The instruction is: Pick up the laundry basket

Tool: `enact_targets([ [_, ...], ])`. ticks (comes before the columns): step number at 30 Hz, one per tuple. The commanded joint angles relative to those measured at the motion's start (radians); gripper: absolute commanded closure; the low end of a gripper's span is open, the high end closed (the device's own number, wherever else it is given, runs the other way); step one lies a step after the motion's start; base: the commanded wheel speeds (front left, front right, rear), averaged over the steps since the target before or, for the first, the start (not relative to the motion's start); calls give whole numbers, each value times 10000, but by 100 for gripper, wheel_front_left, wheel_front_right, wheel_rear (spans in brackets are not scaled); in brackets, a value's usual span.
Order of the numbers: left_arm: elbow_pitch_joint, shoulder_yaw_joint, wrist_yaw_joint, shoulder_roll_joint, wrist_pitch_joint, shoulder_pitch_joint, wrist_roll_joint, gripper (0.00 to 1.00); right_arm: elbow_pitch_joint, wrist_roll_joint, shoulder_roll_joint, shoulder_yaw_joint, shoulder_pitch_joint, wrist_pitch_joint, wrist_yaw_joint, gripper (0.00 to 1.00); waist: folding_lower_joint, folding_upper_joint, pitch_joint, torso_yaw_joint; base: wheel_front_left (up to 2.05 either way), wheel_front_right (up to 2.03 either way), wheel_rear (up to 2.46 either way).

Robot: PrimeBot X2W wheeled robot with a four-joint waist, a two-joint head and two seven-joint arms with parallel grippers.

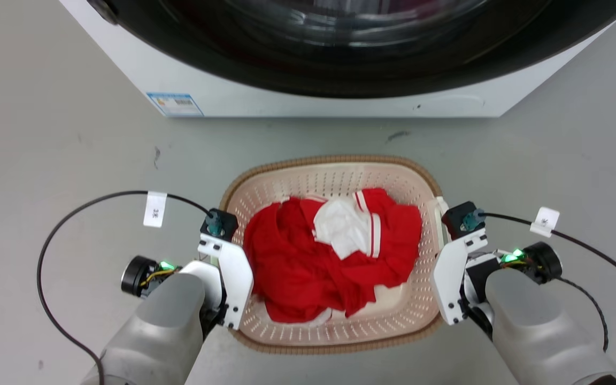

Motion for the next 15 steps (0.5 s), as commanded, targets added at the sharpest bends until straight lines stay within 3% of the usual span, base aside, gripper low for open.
enact_targets([
  [1, -172, -142, -112, -153, 81, 186, -65, 100, -163, 70, 136, 165, 93, 1, 4, 100, 1, 0, -392, -15, 0, 0, 0],
  [15, -408, -1113, -113, 59, 917, 1150, -1135, 100, -330, 1195, 142, 1463, 996, 723, 15, 100, 1, 0, -2100, -3, 0, 0, 0],
])
